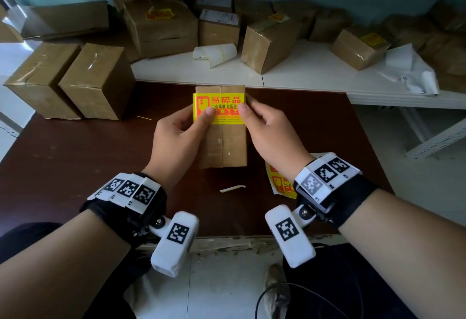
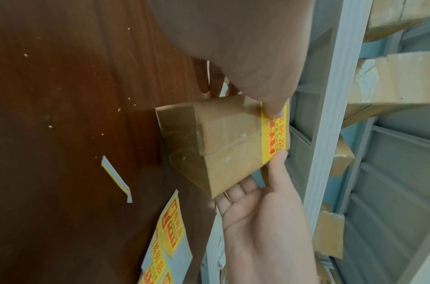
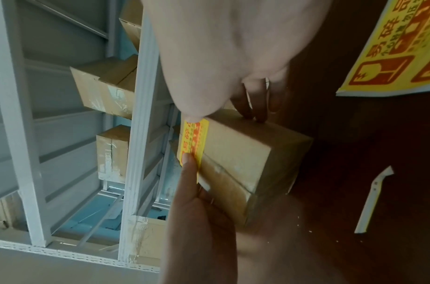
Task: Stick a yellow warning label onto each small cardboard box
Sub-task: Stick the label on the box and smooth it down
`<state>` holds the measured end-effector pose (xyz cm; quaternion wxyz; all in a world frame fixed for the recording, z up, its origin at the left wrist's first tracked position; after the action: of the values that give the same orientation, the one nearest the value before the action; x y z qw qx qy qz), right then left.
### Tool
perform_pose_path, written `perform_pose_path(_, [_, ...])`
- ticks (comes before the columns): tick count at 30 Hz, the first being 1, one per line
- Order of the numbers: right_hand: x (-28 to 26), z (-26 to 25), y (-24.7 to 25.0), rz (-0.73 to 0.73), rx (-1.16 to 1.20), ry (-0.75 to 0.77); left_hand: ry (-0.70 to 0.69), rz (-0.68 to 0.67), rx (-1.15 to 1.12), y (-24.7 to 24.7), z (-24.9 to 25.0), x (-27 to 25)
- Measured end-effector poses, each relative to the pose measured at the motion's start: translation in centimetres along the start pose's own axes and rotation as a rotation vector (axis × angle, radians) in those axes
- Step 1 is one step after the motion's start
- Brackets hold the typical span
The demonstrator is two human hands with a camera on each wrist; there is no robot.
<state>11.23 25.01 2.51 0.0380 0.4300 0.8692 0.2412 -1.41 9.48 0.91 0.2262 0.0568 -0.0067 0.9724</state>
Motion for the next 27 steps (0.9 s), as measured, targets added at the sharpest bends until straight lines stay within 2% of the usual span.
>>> perform_pose_path(3, [0.0,0.1,0.3,0.039,0.041,-0.015,0.027,0.003,-0.039,0.0,0.0,-0.1])
perform_pose_path(6, [0.1,0.3,0.6,0.039,-0.013,-0.029,0.041,0.024,-0.073,0.1,0.1,-0.2])
perform_pose_path(11, [0.0,-0.9,0.8,0.021,-0.116,0.047,0.06,0.061,-0.072,0.5,0.4,-0.2])
perform_pose_path(17, [-0.5,-2.0,-0.1,-0.044,0.093,0.048,0.171,0.089,-0.239,1.2,-0.2,0.9])
perform_pose_path(21, [-1.1,-2.5,-1.0,-0.149,0.296,-0.062,0.138,0.044,-0.295,0.8,0.3,0.7])
perform_pose_path(27, [-0.7,-1.2,-0.6,-0.064,0.161,-0.028,0.126,0.006,-0.288,0.6,1.0,0.9])
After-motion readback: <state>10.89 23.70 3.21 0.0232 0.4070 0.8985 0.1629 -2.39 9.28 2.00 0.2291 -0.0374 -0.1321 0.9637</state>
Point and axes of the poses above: each hand's wrist, its own x-axis towards the middle knuckle, its own y-axis out of the back of the hand, z = x × y, the point moved 9 cm from there along x, towards the middle knuckle, and after that the axes turned 12 degrees about z, right-handed, at the moved point
